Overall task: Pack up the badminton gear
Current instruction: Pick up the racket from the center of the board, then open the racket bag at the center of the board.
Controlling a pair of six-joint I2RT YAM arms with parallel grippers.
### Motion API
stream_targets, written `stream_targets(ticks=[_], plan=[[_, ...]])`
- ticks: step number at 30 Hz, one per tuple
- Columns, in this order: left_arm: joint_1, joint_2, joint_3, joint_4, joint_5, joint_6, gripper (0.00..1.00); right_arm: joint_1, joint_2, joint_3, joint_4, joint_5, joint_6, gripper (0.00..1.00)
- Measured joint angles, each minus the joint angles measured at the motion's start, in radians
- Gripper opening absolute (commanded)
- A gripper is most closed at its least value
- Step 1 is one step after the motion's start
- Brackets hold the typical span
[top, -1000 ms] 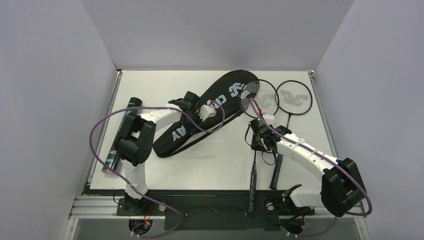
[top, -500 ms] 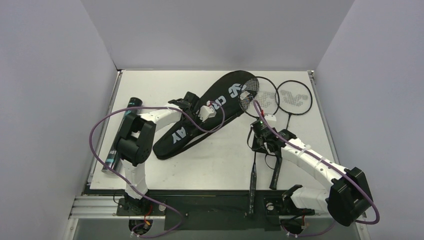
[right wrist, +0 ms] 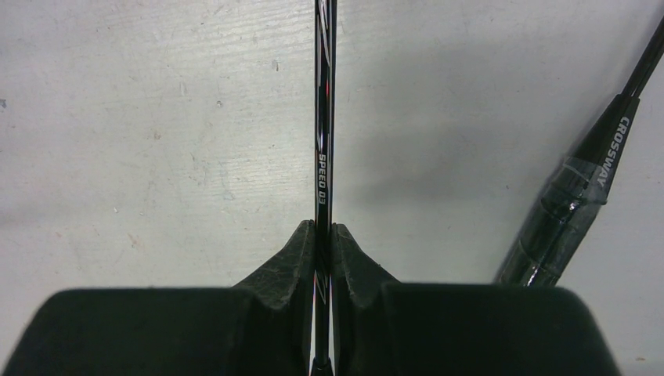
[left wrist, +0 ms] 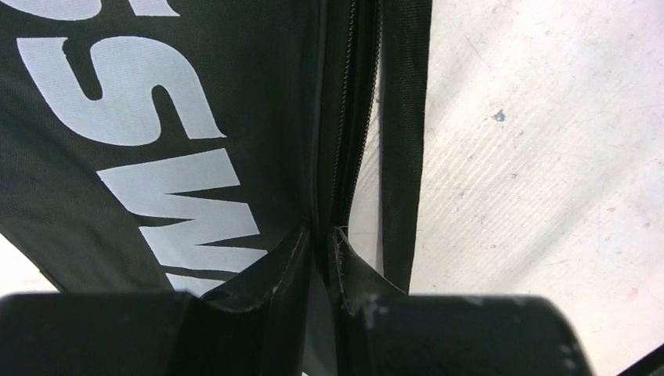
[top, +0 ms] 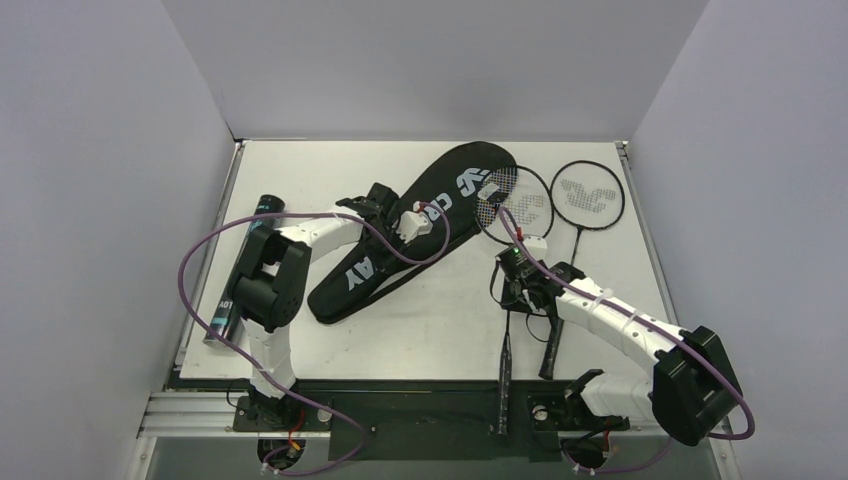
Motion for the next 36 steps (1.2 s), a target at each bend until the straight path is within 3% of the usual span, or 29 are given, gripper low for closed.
stream_targets(ticks=[6,13,15,17,19,21,31,36], plan=[[0.0,-0.001,0.005,-0.015,0.022,-0.006,0.34,0.005,0.003,-0.008,0.011,-0.001,0.0,0.0],[0.0,-0.002,0.005,-0.023,0.037,-0.012,0.34,0.005,0.01,-0.014,0.018,-0.001,0.001,0.0],[0.001,-0.002,0.005,-0.023,0.039,-0.015,0.31,0.005,0.01,-0.018,0.018,-0.001,0.002,0.0],[0.002,-0.004,0.005,-0.023,0.039,-0.016,0.22,0.005,0.01,-0.021,0.018,-0.002,0.003,0.0],[0.002,-0.006,0.005,-0.023,0.039,-0.019,0.05,0.005,0.01,-0.021,0.018,-0.002,0.004,0.0],[0.004,-0.011,0.005,-0.022,0.038,-0.02,0.0,0.005,0.01,-0.021,0.018,-0.004,0.004,0.0],[0.01,-0.034,0.005,-0.023,0.039,-0.032,0.0,0.011,0.002,-0.021,0.013,-0.004,0.004,0.0],[0.021,-0.063,0.012,-0.023,0.038,-0.081,0.0,0.041,-0.096,-0.021,-0.043,-0.019,0.004,0.0]])
